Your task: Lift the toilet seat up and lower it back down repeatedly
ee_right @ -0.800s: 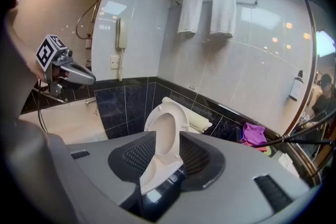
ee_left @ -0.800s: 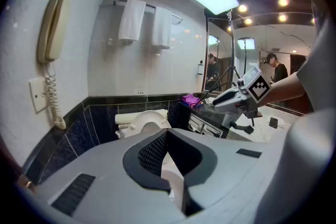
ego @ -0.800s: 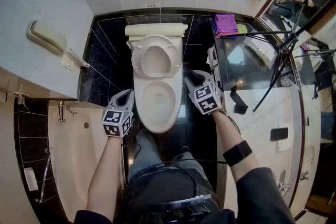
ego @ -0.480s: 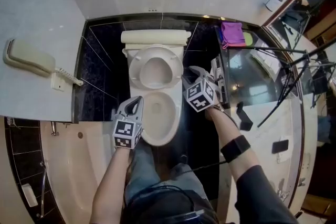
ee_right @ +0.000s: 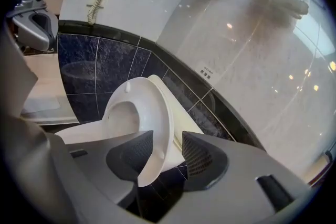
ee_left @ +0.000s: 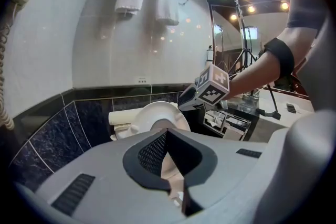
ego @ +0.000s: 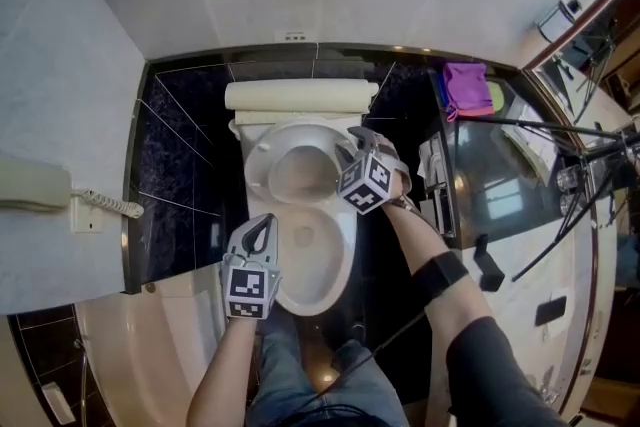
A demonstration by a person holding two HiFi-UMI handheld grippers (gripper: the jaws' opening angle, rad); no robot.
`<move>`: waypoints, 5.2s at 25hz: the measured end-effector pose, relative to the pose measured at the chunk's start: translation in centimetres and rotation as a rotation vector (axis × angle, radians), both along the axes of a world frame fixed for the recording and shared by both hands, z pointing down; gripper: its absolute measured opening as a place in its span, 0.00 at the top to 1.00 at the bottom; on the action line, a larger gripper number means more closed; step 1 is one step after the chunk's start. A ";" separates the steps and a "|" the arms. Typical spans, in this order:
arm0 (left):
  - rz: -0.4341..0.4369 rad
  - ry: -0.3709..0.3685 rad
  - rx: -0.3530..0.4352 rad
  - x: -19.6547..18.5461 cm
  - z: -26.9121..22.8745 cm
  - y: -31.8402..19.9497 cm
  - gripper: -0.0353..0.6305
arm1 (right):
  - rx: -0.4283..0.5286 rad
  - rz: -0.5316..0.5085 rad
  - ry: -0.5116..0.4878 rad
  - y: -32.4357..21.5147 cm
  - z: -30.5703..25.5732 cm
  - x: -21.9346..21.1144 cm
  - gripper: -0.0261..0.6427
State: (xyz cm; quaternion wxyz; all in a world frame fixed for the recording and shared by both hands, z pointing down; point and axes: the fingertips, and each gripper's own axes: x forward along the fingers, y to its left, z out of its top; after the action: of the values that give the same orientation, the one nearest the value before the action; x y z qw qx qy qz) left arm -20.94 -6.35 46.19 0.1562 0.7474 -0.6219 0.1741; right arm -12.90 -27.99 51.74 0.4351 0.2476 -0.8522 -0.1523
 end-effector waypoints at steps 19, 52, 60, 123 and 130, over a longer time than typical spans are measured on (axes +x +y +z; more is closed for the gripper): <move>-0.020 0.045 -0.057 -0.5 5.0 -0.3 0.95 | 0.065 -0.098 0.073 -1.3 2.2 -3.3 0.78; -0.147 0.098 -0.208 5.6 14.7 9.0 0.95 | 0.178 -0.299 0.156 25.2 5.0 6.0 0.83; -0.176 0.115 -0.257 7.3 18.8 14.7 0.95 | 0.147 -0.383 0.228 32.7 9.9 8.8 0.80; -0.086 0.054 -0.234 8.0 11.6 19.4 0.95 | -0.234 0.053 -0.163 30.3 6.4 12.7 0.93; -0.116 0.032 -0.069 5.6 -4.0 18.8 0.95 | -0.230 0.112 -0.336 29.2 -6.8 13.8 0.93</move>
State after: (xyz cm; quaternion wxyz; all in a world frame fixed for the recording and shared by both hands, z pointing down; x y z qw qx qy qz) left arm -15.37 12.41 42.17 0.2017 0.7068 -0.6553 0.1742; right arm 0.86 1.17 44.96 0.3201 0.2652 -0.9094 0.0138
